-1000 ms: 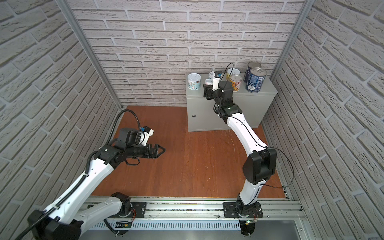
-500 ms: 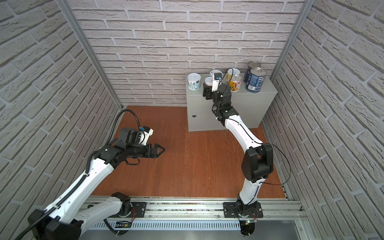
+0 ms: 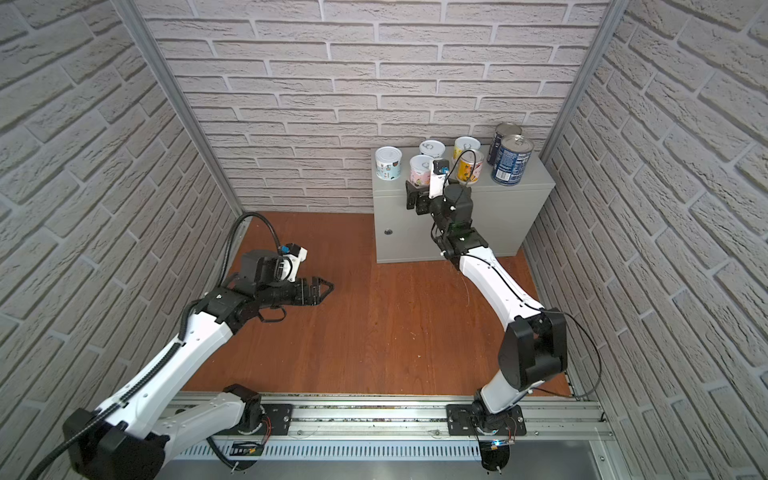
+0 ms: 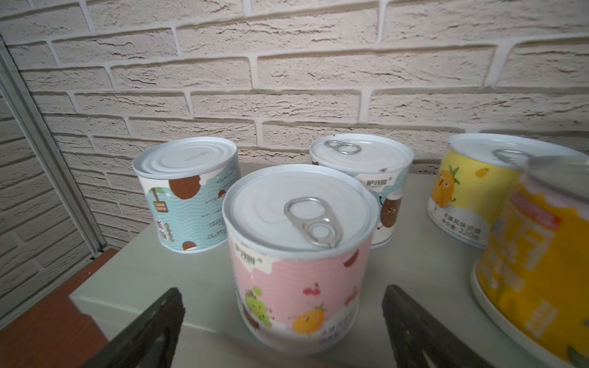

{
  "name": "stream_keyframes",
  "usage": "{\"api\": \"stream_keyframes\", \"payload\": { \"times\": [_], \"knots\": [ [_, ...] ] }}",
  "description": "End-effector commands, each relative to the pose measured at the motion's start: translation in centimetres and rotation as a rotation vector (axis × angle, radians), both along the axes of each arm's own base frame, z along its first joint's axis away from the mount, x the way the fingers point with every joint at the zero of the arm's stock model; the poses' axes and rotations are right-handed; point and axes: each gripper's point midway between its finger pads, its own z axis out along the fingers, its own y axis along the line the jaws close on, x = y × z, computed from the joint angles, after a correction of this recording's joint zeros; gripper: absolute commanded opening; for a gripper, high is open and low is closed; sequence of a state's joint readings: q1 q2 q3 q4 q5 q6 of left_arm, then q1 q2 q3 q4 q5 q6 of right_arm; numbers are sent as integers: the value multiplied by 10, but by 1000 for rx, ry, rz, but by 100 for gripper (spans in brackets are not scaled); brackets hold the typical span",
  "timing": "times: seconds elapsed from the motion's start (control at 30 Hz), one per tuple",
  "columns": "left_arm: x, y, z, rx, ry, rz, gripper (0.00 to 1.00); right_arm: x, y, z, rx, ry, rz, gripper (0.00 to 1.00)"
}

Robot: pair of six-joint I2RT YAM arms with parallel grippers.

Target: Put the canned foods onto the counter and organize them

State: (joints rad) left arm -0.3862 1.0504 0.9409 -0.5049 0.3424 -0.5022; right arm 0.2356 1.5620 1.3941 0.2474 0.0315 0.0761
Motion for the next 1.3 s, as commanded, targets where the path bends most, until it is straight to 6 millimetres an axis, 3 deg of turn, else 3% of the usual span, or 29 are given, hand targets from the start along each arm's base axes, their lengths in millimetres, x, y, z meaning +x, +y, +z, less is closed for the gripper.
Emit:
{"api": "stream_keyframes", "payload": {
  "times": [0.0,0.13,0.3,0.43,0.57,0.73,0.87,0.93,1.13,1.27],
  "knots": [
    [24,6,4,-13,-95,79,98,-31,-9,28,47,-65,-2,98],
    [46,20,6,31,-175,179,98,-63,-23,18,60,-18,-41,98],
    [78,49,12,83,-406,364,99,-122,-32,-5,118,-15,-12,98],
    [98,81,-1,235,-516,482,98,-158,-51,-53,114,81,-79,98],
    [114,112,-22,279,-518,535,98,-184,-71,-98,63,171,-159,98],
    [115,156,-40,360,-477,618,99,-206,-114,-145,25,217,-386,98],
    [110,193,-60,360,-472,746,98,-231,-166,-179,10,242,-700,98],
    [108,207,-70,366,-441,787,99,-237,-177,-194,-2,238,-763,98],
    [110,225,-76,449,-436,815,98,-232,-179,-226,-18,245,-780,98],
    [110,227,-77,441,-431,808,99,-222,-183,-233,-41,266,-809,99]
  ]
}}
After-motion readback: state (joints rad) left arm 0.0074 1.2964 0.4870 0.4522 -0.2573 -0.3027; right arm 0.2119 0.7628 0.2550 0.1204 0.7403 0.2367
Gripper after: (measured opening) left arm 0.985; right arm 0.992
